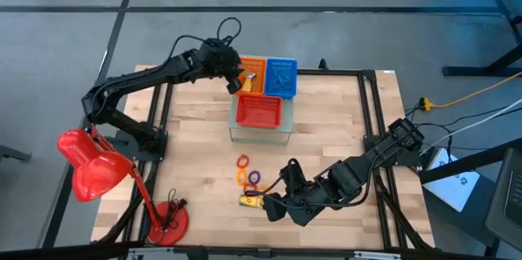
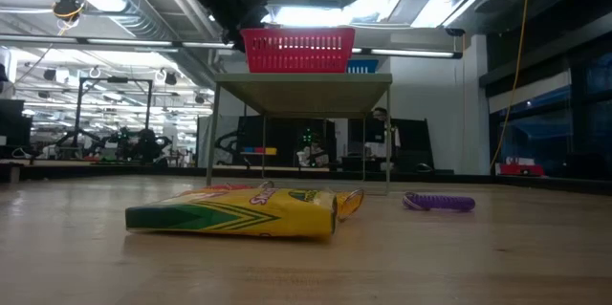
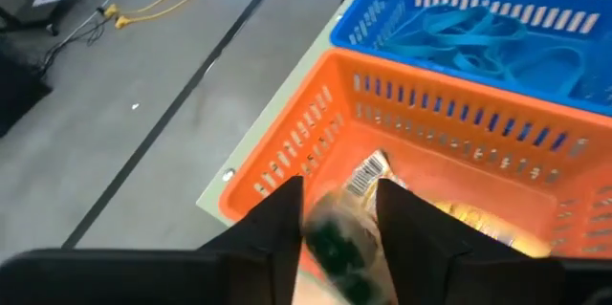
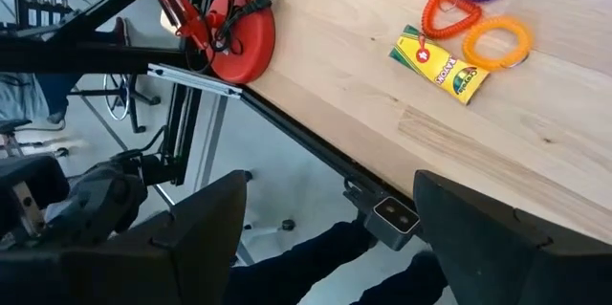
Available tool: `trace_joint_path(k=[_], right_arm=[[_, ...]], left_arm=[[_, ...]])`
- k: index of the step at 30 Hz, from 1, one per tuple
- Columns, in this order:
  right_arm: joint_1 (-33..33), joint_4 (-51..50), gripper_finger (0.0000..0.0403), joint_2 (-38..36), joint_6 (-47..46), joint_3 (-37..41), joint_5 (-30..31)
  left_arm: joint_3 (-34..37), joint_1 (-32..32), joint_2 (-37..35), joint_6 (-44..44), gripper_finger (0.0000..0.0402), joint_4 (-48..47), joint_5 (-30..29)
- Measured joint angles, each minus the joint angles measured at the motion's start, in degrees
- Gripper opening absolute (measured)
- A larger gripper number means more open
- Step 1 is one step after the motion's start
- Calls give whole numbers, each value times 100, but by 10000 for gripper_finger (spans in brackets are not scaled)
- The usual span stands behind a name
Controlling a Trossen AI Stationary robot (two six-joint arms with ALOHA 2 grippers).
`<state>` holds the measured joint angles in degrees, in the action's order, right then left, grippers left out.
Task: Pick & Place Office Desk Supplies
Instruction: Put the yellow crayon box into the orange bin
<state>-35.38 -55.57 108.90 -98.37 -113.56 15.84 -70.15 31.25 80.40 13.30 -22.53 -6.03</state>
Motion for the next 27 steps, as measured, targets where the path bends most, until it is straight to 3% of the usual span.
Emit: trace_joint_path(k=[8, 15, 19, 27], right_arm=[[-15, 0, 302, 0, 78, 0, 25], [-15, 0, 302, 0, 88, 0, 207], [-15, 0, 302, 2, 111, 0, 326], [-15, -279, 302, 2, 325, 0, 525]], left_arm=[[1, -125, -42, 166, 198, 8, 25], [2, -115, -534, 411, 209, 11, 66], [2, -115, -1036, 312, 197, -215, 588], [2, -121, -1988, -258, 187, -899, 2537]])
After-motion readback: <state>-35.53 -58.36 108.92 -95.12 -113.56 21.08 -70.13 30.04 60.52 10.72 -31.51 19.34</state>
